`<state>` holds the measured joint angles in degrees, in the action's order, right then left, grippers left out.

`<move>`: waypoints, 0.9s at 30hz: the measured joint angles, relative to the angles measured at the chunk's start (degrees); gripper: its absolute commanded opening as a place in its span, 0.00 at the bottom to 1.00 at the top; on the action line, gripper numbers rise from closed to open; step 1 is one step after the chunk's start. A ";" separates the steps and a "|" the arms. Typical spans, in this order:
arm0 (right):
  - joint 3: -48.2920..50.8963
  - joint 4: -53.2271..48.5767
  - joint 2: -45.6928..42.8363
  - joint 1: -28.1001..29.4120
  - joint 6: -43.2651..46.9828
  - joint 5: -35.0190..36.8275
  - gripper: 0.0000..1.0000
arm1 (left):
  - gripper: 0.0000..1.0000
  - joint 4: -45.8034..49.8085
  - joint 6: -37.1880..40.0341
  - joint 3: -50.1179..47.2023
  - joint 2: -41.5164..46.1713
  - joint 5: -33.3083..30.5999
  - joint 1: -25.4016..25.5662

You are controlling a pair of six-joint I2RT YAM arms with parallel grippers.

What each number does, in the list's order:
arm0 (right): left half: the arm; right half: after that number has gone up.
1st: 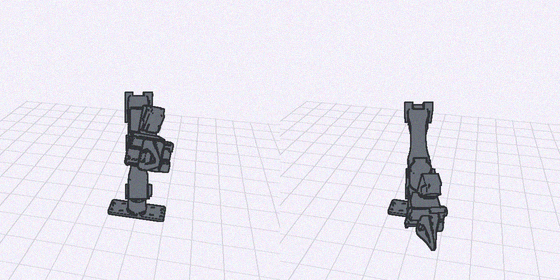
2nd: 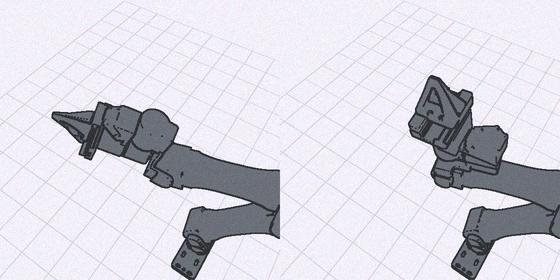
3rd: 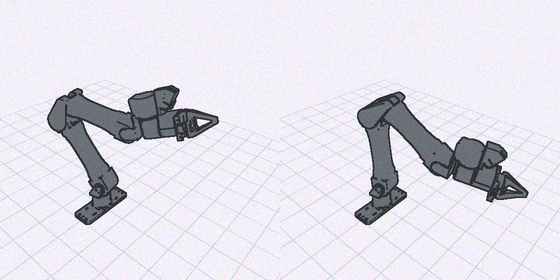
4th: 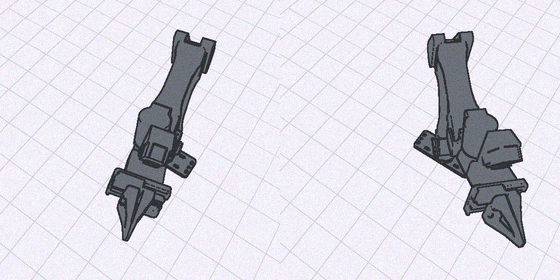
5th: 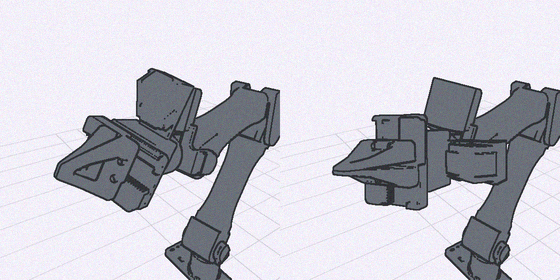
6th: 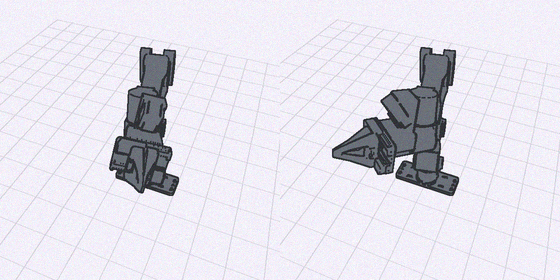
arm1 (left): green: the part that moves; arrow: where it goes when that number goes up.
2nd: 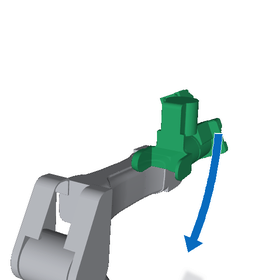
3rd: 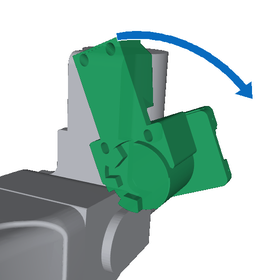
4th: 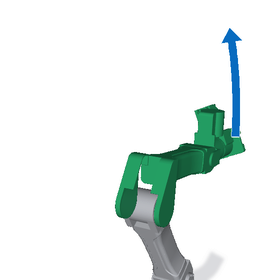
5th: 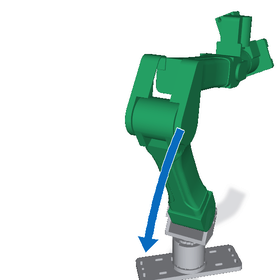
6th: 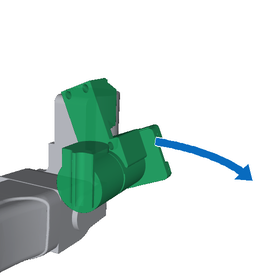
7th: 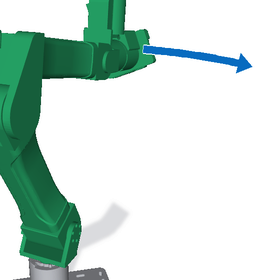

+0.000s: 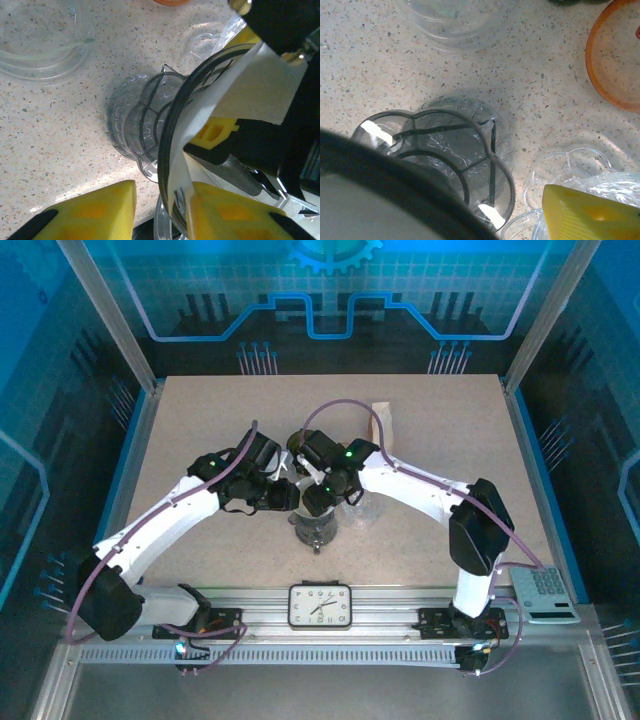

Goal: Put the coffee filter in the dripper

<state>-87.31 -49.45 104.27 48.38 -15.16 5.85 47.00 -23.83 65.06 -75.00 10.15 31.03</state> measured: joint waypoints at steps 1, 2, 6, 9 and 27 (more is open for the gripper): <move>0.00 0.07 0.00 0.00 0.00 0.07 0.64 | 0.39 -0.26 -0.13 -0.22 0.00 0.13 0.00; 0.02 0.13 0.00 0.00 0.00 0.09 0.64 | 0.41 -0.68 -0.20 -0.59 0.07 0.24 0.00; 0.11 0.24 0.00 0.00 0.00 0.15 0.64 | 0.46 -2.36 -0.68 -2.27 1.70 0.26 0.00; 0.11 0.24 0.00 0.00 0.00 0.15 0.64 | 0.47 -3.54 -1.60 -2.84 4.42 0.24 -0.02; 0.11 0.33 0.00 0.00 -0.07 0.15 0.64 | 0.30 -9.57 -4.52 -4.59 4.81 4.68 -3.15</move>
<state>-87.20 -49.12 104.27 48.38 -15.22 6.00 37.43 -28.36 60.47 -70.19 14.83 27.88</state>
